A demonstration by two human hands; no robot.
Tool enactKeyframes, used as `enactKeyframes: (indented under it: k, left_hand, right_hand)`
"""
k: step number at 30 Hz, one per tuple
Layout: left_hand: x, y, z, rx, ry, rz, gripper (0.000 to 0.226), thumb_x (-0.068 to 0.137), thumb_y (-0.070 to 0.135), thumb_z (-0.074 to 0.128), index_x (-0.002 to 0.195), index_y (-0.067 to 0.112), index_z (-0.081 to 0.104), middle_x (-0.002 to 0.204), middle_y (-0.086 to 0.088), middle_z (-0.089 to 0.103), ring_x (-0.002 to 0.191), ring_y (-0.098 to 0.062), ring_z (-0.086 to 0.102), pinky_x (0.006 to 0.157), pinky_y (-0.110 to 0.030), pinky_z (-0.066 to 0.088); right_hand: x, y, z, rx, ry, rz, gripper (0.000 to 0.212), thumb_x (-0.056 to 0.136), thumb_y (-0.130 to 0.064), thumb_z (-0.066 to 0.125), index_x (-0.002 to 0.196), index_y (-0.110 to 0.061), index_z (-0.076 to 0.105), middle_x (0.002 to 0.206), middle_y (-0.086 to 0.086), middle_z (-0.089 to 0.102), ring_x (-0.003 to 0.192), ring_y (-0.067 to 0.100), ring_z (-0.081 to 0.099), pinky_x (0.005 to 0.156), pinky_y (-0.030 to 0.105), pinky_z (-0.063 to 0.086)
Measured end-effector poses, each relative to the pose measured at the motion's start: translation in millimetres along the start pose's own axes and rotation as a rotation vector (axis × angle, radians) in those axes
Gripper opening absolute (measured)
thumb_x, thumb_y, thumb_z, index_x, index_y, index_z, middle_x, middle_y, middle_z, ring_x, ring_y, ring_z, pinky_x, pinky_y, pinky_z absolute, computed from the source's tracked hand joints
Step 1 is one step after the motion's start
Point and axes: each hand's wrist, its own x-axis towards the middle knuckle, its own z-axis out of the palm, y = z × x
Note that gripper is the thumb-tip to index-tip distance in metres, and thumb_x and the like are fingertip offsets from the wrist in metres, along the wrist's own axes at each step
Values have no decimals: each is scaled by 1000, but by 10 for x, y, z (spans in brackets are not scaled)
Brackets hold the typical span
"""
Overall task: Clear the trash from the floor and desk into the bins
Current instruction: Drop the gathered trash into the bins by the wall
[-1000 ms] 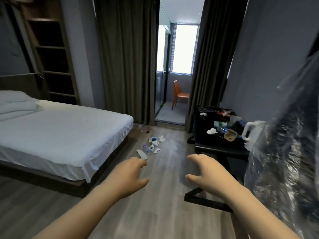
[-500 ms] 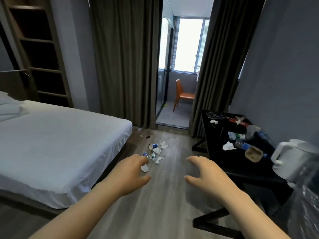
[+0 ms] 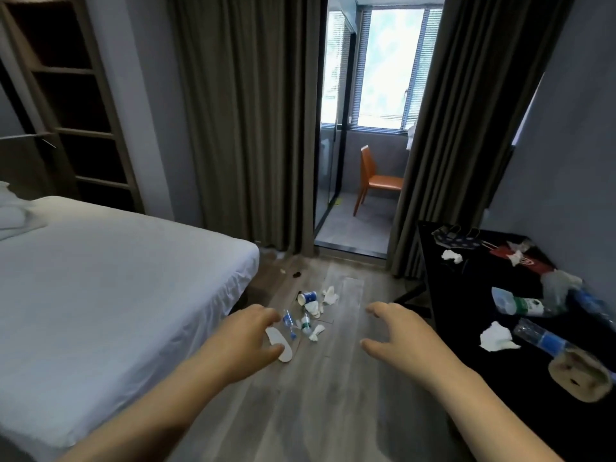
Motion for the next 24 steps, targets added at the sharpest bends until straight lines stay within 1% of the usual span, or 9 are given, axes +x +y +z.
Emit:
enactKeyframes:
  k: [3,6,12,15,17,20,24]
  left_hand:
    - [468,-128,64,-19,-8,-24,46,86,43,61,129,28,53,123,10,56,108,-5,53,93,-22,44]
    - [995,-310,135,0,-53,-44,46,86,44,59,128,28,52,123,9,55,109,-7,53,93,-23,44]
    - [2095,-835,314,3,-82,-47,42,84,46,62,122,30,54,118,11,57,101,-5,54,87,-22,47]
    - [2669,-1165,308,-31,-79,-34,39,84,45,63,118,27,57,112,9,59,94,-5,54,81,-18,45]
    - [3068,-1368,265,-31,-94,-23,40,84,43,63,120,26,56,114,8,58,98,-7,54,82,-19,44]
    - [3651,-1645,221,-30,-118,-10,40,86,42,62,121,25,55,115,6,58,100,-9,55,86,-23,48]
    - [4250,-1929,332,-52,-161,-8,42,86,42,62,123,24,56,118,5,58,102,-10,55,90,-26,48]
  right_hand:
    - [520,161,24,11,-32,-2,61,79,-39,66,136,-26,47,131,-3,53,123,13,50,99,29,42]
    - [1030,273,111,33,-62,0,61,79,-38,67,135,-27,48,131,-4,53,123,13,49,100,28,41]
    - [2131,465,385,47,-74,34,62,79,-37,67,137,-28,47,133,-5,52,125,11,48,101,26,40]
    - [2727,479,511,39,-107,68,62,79,-39,67,137,-26,47,133,-4,52,124,12,49,100,25,40]
    - [3109,454,563,35,-130,100,62,80,-40,66,137,-27,47,133,-5,52,124,11,49,100,26,41]
    - [3619,429,662,35,-141,130,61,81,-40,66,137,-27,46,132,-6,51,124,11,48,100,27,40]
    - [4190,481,843,28,-193,162,59,82,-39,65,136,-26,46,132,-5,51,123,12,49,99,26,41]
